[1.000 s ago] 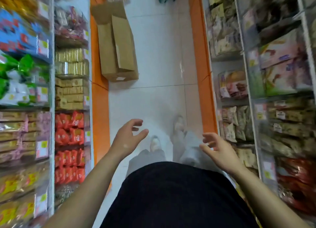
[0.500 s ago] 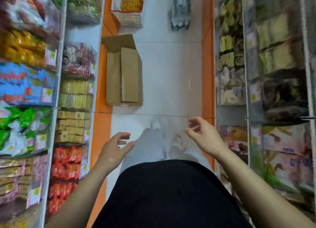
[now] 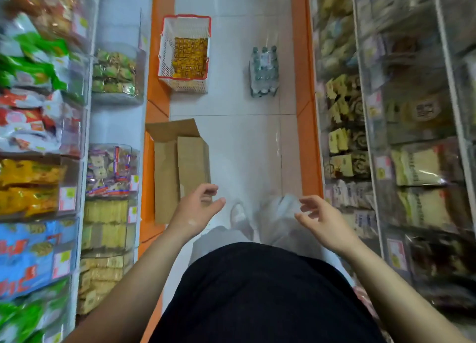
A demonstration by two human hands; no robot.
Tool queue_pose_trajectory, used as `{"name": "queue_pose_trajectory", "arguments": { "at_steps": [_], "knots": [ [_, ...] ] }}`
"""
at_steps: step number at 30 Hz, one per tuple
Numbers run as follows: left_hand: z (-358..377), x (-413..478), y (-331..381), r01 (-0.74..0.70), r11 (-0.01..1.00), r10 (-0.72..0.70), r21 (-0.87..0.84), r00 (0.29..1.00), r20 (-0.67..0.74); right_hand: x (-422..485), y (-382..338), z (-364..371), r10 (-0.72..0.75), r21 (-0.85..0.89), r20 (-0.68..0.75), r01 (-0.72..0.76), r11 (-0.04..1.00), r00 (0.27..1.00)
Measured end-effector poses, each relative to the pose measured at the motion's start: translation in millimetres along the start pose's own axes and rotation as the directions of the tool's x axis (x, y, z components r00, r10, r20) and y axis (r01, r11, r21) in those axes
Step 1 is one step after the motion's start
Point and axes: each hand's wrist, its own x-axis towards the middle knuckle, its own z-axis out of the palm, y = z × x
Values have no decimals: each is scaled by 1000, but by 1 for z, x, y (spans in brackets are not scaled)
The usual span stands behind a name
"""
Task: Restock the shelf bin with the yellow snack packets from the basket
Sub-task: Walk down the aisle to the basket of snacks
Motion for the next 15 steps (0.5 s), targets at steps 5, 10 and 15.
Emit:
{"name": "queue_pose_trajectory", "arguments": {
  "at_steps": [5, 10, 15],
  "knots": [
    [-14, 93, 77, -37, 997, 33, 62, 998, 58, 79, -10, -57, 72, 65, -46, -69, 996, 996],
    [-39, 163, 135, 47, 998, -47, 49, 999, -7, 174, -43, -122, 36, 54, -25, -34, 998, 999],
    [-80, 209, 177, 100, 995, -97, 30, 992, -83, 269, -129, -175, -74, 28, -12, 75, 997, 997]
  ]
}}
